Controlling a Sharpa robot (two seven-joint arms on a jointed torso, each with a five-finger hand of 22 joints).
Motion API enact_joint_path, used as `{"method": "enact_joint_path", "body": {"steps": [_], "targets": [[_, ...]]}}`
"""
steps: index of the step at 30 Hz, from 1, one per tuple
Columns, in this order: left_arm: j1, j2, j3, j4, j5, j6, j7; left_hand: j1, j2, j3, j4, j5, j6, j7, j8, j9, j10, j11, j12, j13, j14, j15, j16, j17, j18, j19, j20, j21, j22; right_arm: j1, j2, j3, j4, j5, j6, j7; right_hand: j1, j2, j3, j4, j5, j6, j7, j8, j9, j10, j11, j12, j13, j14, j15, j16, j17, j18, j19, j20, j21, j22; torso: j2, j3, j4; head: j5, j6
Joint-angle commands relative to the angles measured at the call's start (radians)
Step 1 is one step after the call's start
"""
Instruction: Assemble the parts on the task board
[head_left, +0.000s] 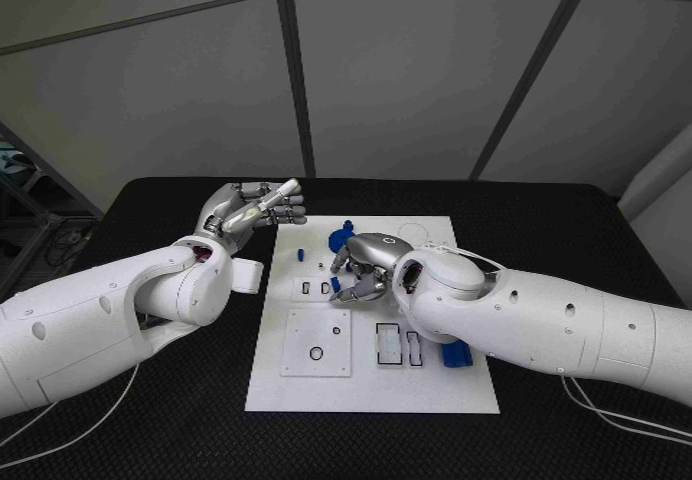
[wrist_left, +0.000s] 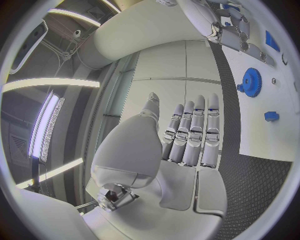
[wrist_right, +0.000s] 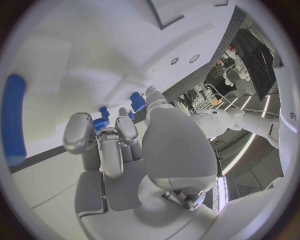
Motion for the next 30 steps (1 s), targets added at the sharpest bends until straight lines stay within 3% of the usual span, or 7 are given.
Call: {"method": "enact_joint_path", "body": {"steps": [1, 10, 15, 20, 23, 27, 30], "targets": [[0.002, -0.001, 0.001, -0.002, -0.026, 0.001, -0.019, -0.005, 0.007, -0.001, -0.006, -0.005, 0.008, -0.003, -0.003, 0.000, 0.011, -0.003, -0.001, 0.001, 0.015, -0.004, 0.001, 0.002, 0.009, 0.014, -0.002, 0.001, -0.001, 0.002, -0.008, 0.001, 0.009, 0.016, -0.129, 0.039, 0.028, 0.000, -0.024, 0.017, 0.000, -0.005, 0.000, -0.001, 0.002, 0.002, 0.008, 0.007, -0.001, 0.099, 0.006, -0.002, 0.250, -0.002, -0.002, 0.005, -0.005, -0.002, 0.000, 0.0008, -0.0002, 0.001, 0.002], [0.002, -0.012, 0.001, -0.016, -0.139, 0.049, -0.137, 0.003, 0.024, 0.008, -0.027, -0.003, 0.069, -0.047, 0.011, 0.004, 0.163, -0.061, 0.045, 0.019, 0.247, -0.078, 0.117, 0.075, 0.010, 0.182, -0.071, 0.103, 0.039, 0.010, -0.128, 0.002, 0.114, 0.164, -0.203, 0.270, 0.117, 0.049, -0.016, -0.006, 0.046, 0.047, -0.017, 0.030, 0.009, -0.012, -0.008, -0.009, -0.020, 0.086, -0.006, -0.030, 0.202, 0.010, -0.040, -0.004, -0.044, -0.064, -0.007, 0.0015, -0.0064, 0.009, 0.013], [0.003, -0.016, 0.001, -0.033, -0.257, 0.102, -0.267, -0.107, 0.014, -0.045, 0.040, -0.004, 0.087, -0.068, 0.011, 0.004, 0.237, -0.090, 0.078, 0.049, 0.350, -0.110, 0.319, 0.209, 0.006, 0.256, -0.110, 0.225, 0.109, 0.035, -0.202, 0.004, 0.149, 0.304, -0.177, 0.329, 0.129, 0.065, -0.016, -0.015, 0.097, 0.080, -0.020, 0.044, 0.010, -0.038, -0.013, -0.049, -0.062, 0.072, -0.012, -0.062, 0.153, 0.020, -0.069, -0.010, -0.079, -0.118, -0.018, 0.0063, -0.0128, 0.017, 0.014], [0.023, -0.017, 0.001, -0.049, -0.429, 0.233, -0.472, -0.175, 0.008, -0.098, 0.102, -0.004, 0.106, -0.095, 0.039, 0.016, 0.303, -0.119, 0.216, 0.169, 0.322, -0.137, 0.883, 0.747, 0.000, 0.245, -0.137, 0.417, 0.258, 0.053, -0.278, 0.028, 0.151, 0.426, -0.168, 0.348, 0.123, 0.070, -0.024, -0.014, 0.100, 0.102, -0.026, 0.055, 0.011, -0.033, -0.018, -0.053, -0.067, 0.071, -0.016, -0.068, 0.147, 0.019, -0.062, -0.014, -0.079, -0.115, -0.032, 0.0086, -0.0159, 0.026, 0.006], [0.043, -0.008, 0.001, -0.061, -0.526, 0.308, -0.591, -0.176, 0.016, -0.125, 0.150, 0.002, 0.108, -0.111, 0.090, 0.043, 0.271, -0.135, 0.373, 0.309, 0.340, -0.166, 1.138, 1.021, -0.037, 0.302, -0.147, 0.642, 0.525, 0.064, -0.319, 0.036, 0.146, 0.476, -0.175, 0.353, 0.121, 0.071, -0.026, -0.014, 0.101, 0.108, -0.028, 0.059, 0.012, -0.031, -0.020, -0.052, -0.067, 0.071, -0.018, -0.068, 0.147, 0.019, -0.059, -0.016, -0.079, -0.114, -0.041, 0.0133, -0.0174, 0.031, 0.004], [0.069, 0.018, -0.003, -0.081, -0.618, 0.371, -0.729, -0.160, 0.017, -0.143, 0.188, -0.002, 0.111, -0.129, 0.172, 0.102, 0.231, -0.154, 0.603, 0.513, 0.380, -0.168, 1.308, 1.237, -0.064, 0.368, -0.163, 0.823, 0.783, 0.073, -0.361, 0.041, 0.137, 0.523, -0.187, 0.356, 0.119, 0.072, -0.028, -0.014, 0.103, 0.111, -0.029, 0.061, 0.012, -0.030, -0.021, -0.054, -0.069, 0.071, -0.019, -0.069, 0.147, 0.019, -0.059, -0.017, -0.079, -0.114, -0.053, 0.0177, -0.0204, 0.036, 0.001], [0.089, 0.039, -0.015, -0.095, -0.663, 0.392, -0.796, -0.154, 0.021, -0.148, 0.190, -0.002, 0.107, -0.140, 0.216, 0.139, 0.247, -0.160, 0.777, 0.686, 0.389, -0.172, 1.336, 1.277, -0.078, 0.408, -0.169, 0.889, 0.888, 0.075, -0.380, 0.043, 0.133, 0.538, -0.192, 0.354, 0.119, 0.072, -0.029, -0.013, 0.104, 0.112, -0.030, 0.061, 0.012, -0.032, -0.021, -0.057, -0.072, 0.071, -0.019, -0.071, 0.144, 0.019, -0.059, -0.017, -0.080, -0.116, -0.057, 0.0182, -0.0207, 0.037, -0.003]]}}
